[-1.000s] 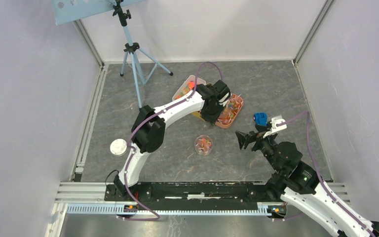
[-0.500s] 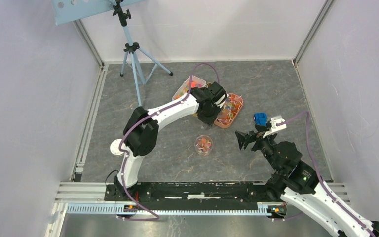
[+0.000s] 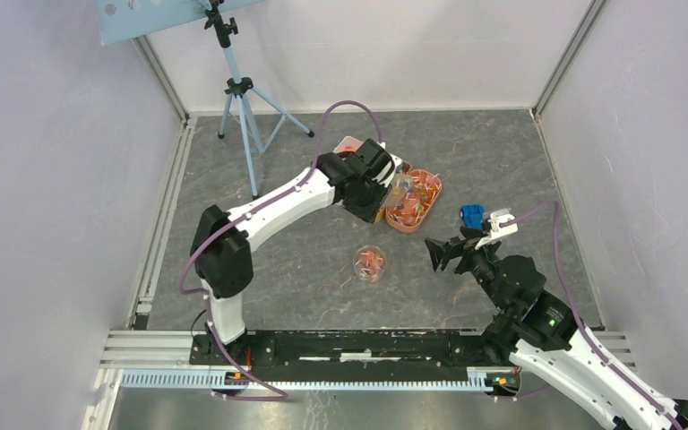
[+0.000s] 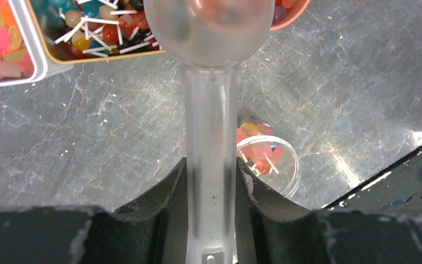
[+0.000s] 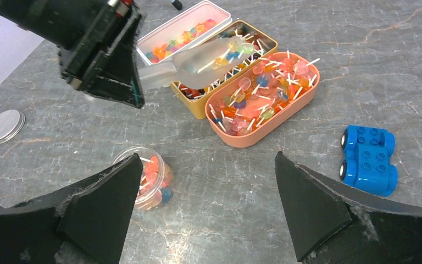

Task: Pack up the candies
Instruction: Scoop the fake candies from the storage box, then place the fake candies in the packing bottle.

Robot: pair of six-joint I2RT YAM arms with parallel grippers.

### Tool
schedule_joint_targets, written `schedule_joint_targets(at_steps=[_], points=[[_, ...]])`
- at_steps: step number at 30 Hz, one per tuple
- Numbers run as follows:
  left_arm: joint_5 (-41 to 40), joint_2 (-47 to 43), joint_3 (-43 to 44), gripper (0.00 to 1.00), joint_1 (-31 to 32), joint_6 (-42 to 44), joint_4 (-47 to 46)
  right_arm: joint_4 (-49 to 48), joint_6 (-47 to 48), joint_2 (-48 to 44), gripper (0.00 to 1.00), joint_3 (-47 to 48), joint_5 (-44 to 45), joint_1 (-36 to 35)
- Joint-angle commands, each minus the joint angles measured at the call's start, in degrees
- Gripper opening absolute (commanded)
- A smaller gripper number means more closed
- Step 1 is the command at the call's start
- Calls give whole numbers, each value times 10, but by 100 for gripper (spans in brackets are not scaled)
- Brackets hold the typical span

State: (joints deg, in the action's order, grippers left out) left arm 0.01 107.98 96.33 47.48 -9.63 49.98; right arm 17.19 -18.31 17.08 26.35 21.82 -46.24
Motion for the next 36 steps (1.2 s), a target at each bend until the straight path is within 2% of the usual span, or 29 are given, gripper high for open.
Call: schedule_joint_targets(at_steps=[1,12,19,23,36], points=[[-3,-60,-12,2,-1,-2,31,-22,-10,8,98,0,-7,-2],[-7,-218,-141,2,-1,-7,97,-34,-12,15,98,-1,-17,-2],[-3,-295,-160,2,-1,-3,148,-41,-15,27,98,-1,-28,-2],[28,-334,-174,2,-1,-3,166,-44,-17,25,98,-3,-31,-2],[88,-393,-223,2,-1,-23,204,-60,-23,25,98,-20,-35,-1]])
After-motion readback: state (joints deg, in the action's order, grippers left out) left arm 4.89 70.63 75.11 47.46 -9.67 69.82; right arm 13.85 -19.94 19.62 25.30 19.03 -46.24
